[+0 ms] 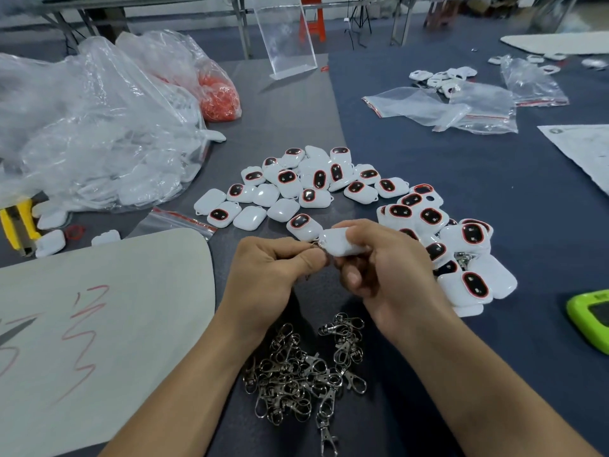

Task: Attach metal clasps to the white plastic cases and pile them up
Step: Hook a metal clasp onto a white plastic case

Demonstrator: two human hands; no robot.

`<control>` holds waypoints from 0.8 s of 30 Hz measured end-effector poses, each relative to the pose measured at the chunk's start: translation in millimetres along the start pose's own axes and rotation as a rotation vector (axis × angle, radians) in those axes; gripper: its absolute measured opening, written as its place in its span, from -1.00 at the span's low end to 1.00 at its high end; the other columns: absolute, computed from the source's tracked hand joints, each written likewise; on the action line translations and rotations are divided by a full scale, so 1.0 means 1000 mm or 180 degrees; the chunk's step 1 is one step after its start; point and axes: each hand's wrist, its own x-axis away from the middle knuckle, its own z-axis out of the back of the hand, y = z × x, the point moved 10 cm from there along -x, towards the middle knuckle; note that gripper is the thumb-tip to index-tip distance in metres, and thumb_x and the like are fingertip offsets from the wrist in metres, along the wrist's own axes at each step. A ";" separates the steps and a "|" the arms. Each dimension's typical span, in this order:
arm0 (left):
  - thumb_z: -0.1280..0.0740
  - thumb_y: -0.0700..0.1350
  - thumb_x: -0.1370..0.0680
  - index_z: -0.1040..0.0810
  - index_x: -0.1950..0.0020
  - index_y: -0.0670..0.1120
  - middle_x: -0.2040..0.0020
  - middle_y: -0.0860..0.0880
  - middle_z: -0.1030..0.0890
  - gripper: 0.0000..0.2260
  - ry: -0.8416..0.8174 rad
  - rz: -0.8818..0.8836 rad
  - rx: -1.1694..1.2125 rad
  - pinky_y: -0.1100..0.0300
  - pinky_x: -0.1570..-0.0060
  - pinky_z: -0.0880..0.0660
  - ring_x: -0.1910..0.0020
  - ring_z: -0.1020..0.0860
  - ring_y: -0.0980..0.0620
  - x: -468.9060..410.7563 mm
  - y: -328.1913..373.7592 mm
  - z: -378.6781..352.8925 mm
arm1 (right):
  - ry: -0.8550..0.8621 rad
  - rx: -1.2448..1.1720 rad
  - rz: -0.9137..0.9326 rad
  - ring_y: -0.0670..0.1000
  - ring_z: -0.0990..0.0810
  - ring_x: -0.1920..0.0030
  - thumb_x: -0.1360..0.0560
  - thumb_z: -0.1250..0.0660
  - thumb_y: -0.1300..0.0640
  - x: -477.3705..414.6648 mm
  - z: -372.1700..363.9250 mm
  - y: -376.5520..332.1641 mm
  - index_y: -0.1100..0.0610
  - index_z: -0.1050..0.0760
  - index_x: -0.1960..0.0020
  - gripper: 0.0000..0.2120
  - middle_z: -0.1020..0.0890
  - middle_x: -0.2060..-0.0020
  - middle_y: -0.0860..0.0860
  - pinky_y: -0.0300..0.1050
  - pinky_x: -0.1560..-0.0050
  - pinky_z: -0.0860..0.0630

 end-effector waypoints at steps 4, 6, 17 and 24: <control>-0.39 -0.06 -0.50 -0.67 0.31 -0.09 0.39 0.05 -0.52 -0.78 0.0005 -0.1272 -0.2422 0.12 0.31 -0.38 0.36 -0.49 0.05 0.012 0.034 -0.012 | 0.0383 0.2295 0.1857 -0.11 -0.49 0.49 -0.53 -0.35 0.17 0.027 -0.012 -0.042 0.03 -0.60 0.10 -0.92 -0.61 0.43 -0.08 -0.29 0.44 -0.36; -0.25 0.04 -0.49 -0.60 0.34 -0.12 0.37 0.00 -0.53 -0.68 -0.0220 -0.1591 -0.2990 0.04 0.30 -0.41 0.34 -0.50 -0.05 0.018 0.035 -0.023 | 0.0250 0.2998 0.2304 -0.14 -0.55 0.39 -0.52 -0.36 0.07 0.041 -0.030 -0.039 -0.07 -0.57 0.04 -0.94 -0.61 0.38 -0.15 -0.34 0.36 -0.41; -0.49 -0.16 -0.49 -0.77 0.19 0.01 0.38 0.17 -0.63 -0.89 -0.0114 0.0154 -0.0087 0.42 0.28 -0.42 0.37 -0.53 0.25 0.001 0.001 -0.012 | 0.0033 0.0017 -0.0040 -0.04 -0.33 0.59 -0.55 -0.22 0.27 -0.002 0.006 -0.002 0.20 -0.65 0.13 -0.77 -0.57 0.43 0.16 -0.21 0.56 -0.11; -0.40 -0.04 -0.43 -0.61 0.37 -0.08 0.43 0.02 -0.48 -0.79 0.0235 -0.1424 -0.3132 0.15 0.38 -0.27 0.40 -0.48 -0.05 0.019 0.042 -0.015 | 0.0075 0.2288 0.1868 -0.13 -0.48 0.50 -0.51 -0.39 0.22 0.019 -0.015 -0.046 0.02 -0.65 0.11 -0.87 -0.64 0.43 -0.05 -0.31 0.42 -0.39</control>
